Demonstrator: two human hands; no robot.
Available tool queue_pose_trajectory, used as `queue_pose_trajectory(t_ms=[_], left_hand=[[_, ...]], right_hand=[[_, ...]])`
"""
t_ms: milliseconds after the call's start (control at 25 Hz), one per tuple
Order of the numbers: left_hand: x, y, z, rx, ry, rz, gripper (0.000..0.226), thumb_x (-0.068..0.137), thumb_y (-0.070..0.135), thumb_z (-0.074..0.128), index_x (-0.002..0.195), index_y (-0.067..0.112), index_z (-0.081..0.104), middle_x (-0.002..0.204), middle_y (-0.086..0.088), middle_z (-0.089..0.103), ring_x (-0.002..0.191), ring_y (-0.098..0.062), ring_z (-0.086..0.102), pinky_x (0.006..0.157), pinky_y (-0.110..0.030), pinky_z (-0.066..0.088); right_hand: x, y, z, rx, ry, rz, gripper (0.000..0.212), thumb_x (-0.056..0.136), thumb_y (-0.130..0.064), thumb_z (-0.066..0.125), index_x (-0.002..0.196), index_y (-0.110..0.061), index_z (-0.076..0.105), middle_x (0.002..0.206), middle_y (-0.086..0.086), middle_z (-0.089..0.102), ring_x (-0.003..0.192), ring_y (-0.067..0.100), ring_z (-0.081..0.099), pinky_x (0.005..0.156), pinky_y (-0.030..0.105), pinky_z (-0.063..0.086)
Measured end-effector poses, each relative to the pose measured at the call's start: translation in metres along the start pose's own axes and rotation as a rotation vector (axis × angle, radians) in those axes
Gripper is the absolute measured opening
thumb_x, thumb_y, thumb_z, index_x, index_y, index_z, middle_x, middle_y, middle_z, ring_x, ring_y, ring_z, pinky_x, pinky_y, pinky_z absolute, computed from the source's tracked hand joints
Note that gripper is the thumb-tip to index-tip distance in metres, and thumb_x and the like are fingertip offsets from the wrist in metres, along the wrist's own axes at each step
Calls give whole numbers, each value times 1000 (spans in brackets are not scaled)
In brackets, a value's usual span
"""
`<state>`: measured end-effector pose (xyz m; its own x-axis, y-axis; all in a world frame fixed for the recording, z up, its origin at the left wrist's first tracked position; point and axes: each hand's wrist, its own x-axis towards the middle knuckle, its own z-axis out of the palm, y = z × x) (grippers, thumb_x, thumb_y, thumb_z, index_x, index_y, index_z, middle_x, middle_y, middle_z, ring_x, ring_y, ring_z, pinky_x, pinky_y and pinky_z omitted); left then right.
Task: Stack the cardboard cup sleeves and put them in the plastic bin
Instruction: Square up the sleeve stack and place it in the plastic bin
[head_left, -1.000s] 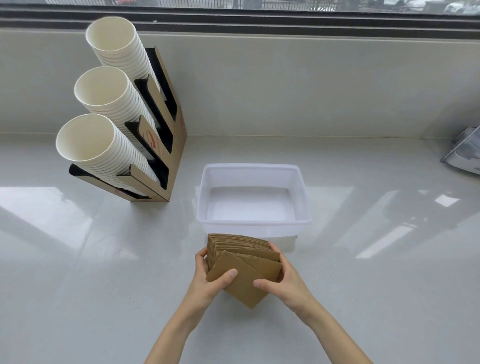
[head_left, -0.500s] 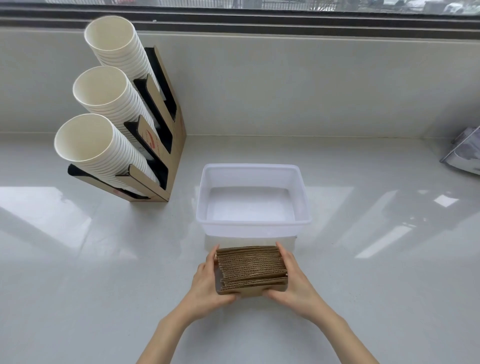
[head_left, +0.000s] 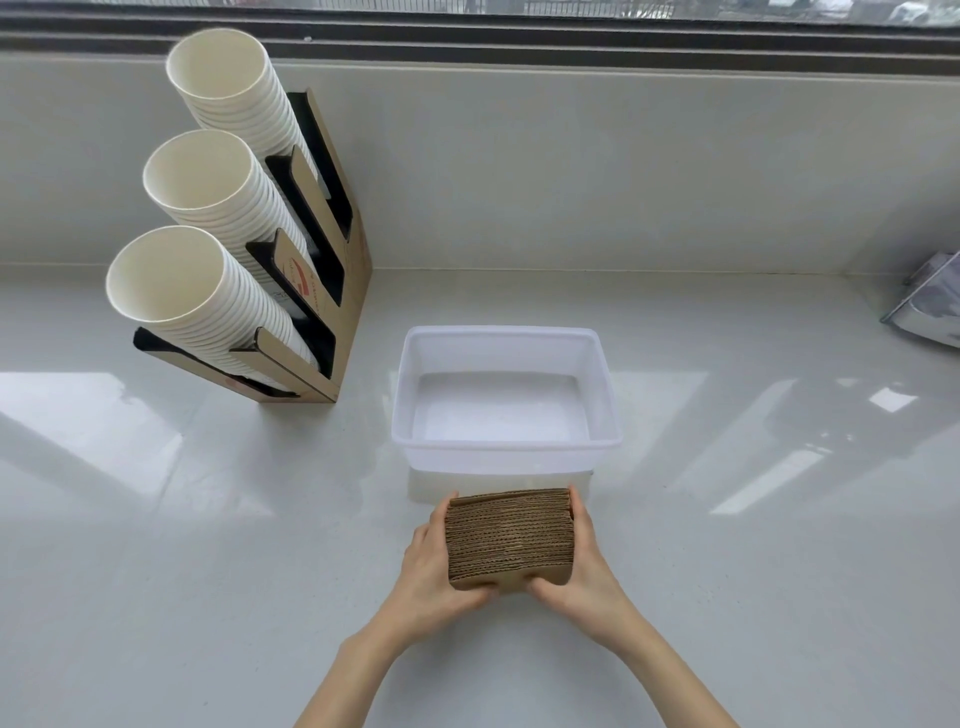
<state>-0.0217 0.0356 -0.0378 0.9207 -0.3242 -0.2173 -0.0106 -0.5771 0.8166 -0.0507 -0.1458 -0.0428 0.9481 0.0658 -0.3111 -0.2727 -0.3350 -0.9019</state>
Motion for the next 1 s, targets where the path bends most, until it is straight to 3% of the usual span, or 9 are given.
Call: queue_pose_trajectory(t_ms=[160,240,280,360,480,560,680,760,1000], left_hand=[[-1,-2,-8,11,-75,-53,117,43,54,56,141,20,3,131,7,34,130,-16,27,108,-27,24],[0,-4,-9,39,-102,-66,118,43,55,53,142,19,0,137,1,34,132,-18,24,109,-28,23],[0,-4,-8,64,-102,-70,117,44,55,51,142,18,0,141,-1,33,133,-19,23,109,-28,22],[-1,-2,-4,100,-59,-51,113,46,56,49,142,15,6,143,1,31,133,-21,25,108,-29,23],[-2,5,-6,86,63,0,92,50,49,55,133,20,27,120,12,41,122,-19,39,95,-26,31],[-2,5,-11,98,69,-5,92,51,47,57,133,21,26,117,15,38,120,-18,39,94,-25,29],[-1,-1,-15,148,-18,-72,112,49,50,60,141,19,3,133,3,39,128,-21,32,109,-34,25],[-2,-1,-18,127,-78,-79,118,45,53,55,141,20,-5,129,5,37,125,-18,32,111,-34,23],[-1,-18,-22,24,-78,-70,90,52,48,64,131,32,25,126,10,48,122,-11,40,108,-37,31]], right_hand=[[-2,6,-13,-10,-61,5,107,71,-17,69,142,-26,-11,142,-11,22,133,6,29,102,8,28],[-4,7,-20,-1,-80,-9,93,76,-8,64,140,-30,0,142,-12,26,131,3,34,99,0,30],[-4,7,-20,-16,-75,-24,86,75,-10,62,139,-30,8,141,-10,31,130,1,36,104,5,31],[-6,8,-17,-35,-48,-47,78,75,-13,56,142,-25,17,137,-6,36,125,-3,40,111,19,32],[-5,8,-14,-28,-15,-70,73,80,-4,58,140,-26,22,132,-7,40,117,-12,43,97,5,37],[-1,6,-16,-43,-5,-80,74,80,-2,61,135,-32,20,130,-15,40,116,-19,40,91,-2,35],[3,7,-14,-82,-47,-62,81,80,-5,62,134,-37,12,131,-13,37,119,-7,43,92,-4,33],[4,8,-13,-99,-60,-52,86,79,-4,61,139,-34,7,133,-7,34,122,5,44,94,-4,31],[4,6,-14,-139,-76,-52,81,78,-5,61,142,-25,17,130,-2,35,119,4,44,91,-6,29]])
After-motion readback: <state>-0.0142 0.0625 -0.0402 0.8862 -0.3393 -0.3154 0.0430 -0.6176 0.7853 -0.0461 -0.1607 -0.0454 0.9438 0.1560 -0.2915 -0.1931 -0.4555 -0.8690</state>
